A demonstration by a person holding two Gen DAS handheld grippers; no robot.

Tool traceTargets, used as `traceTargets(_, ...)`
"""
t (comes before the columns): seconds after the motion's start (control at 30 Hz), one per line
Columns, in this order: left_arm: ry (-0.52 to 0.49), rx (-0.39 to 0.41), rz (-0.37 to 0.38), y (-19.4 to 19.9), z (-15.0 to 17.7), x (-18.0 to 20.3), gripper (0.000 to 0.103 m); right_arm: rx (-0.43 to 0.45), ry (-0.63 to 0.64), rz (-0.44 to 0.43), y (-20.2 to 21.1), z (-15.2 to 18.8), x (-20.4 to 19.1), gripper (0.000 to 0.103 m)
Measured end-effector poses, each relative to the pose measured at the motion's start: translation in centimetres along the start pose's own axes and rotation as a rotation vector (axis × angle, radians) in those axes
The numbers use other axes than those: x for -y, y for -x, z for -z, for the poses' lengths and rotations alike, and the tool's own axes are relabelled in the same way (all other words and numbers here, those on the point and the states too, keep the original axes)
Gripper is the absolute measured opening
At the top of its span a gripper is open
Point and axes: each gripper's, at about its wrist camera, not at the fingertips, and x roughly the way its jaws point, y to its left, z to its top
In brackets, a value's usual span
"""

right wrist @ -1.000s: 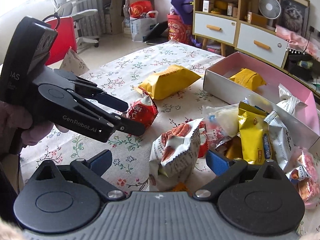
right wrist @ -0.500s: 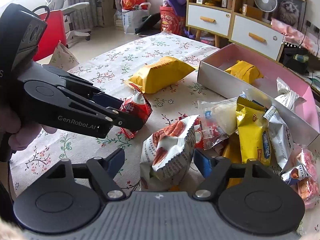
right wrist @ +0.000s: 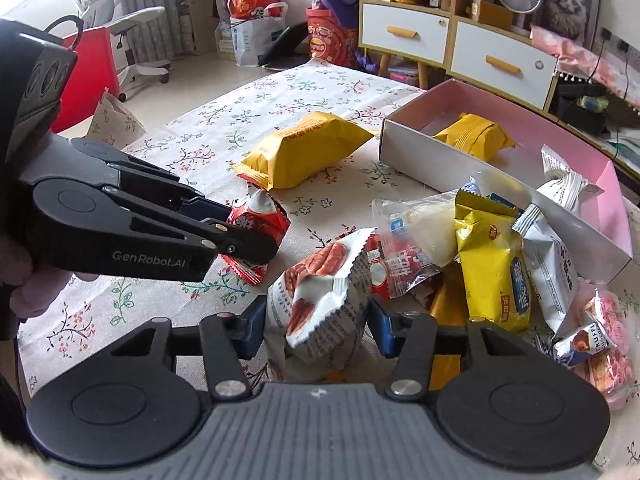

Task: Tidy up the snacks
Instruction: 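Grasp the red-and-white packet with the left tool while the right tool grasps the pecan-print bag, then carry both snacks into the pink box and open both tools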

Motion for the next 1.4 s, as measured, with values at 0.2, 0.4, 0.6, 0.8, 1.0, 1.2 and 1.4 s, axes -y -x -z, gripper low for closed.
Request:
traceTargets(0.2, 0.014, 0.0, -0.016, 0.5, -0.5, -0.3, 0.021, 0.008, -0.005, -0.022, 0.4, -0.4, -0.1, 0.042)
traceTargets(0.4, 0.038, -0.007, -0.026, 1.1, -1.2, -0.5, 0.021, 0.032, -0.015, -0.036, 1.0, -0.9, -0.1, 0.04)
traceTargets(0.6, 0.065, -0.006, -0.033, 1.9, -2.4, -0.6, 0.021, 0.066, -0.041, -0.066, 2.2, -1.6, 0.1, 0.04)
traceTargets(0.8, 0.096, 0.021, -0.02, 2.5, -4.1, -0.4, 0.021, 0.124, -0.093, -0.059, 3.3, -2.6, 1.3, 0.04)
traceTargets(1.0, 0.131, 0.046, -0.01, 2.2, -5.9, 0.3, 0.021, 0.178, -0.173, -0.001, 3.6, -3.9, 4.0, 0.04)
traceTargets(1.2, 0.167, 0.083, -0.006, 0.9, -8.0, 1.5, 0.021, 0.226, -0.288, 0.063, 3.2, -4.8, 7.1, 0.04)
traceTargets(1.4, 0.2, 0.097, 0.018, -1.4, -9.8, 3.2, 0.021, 0.264, -0.396, 0.161, 2.7, -4.4, 10.5, 0.04)
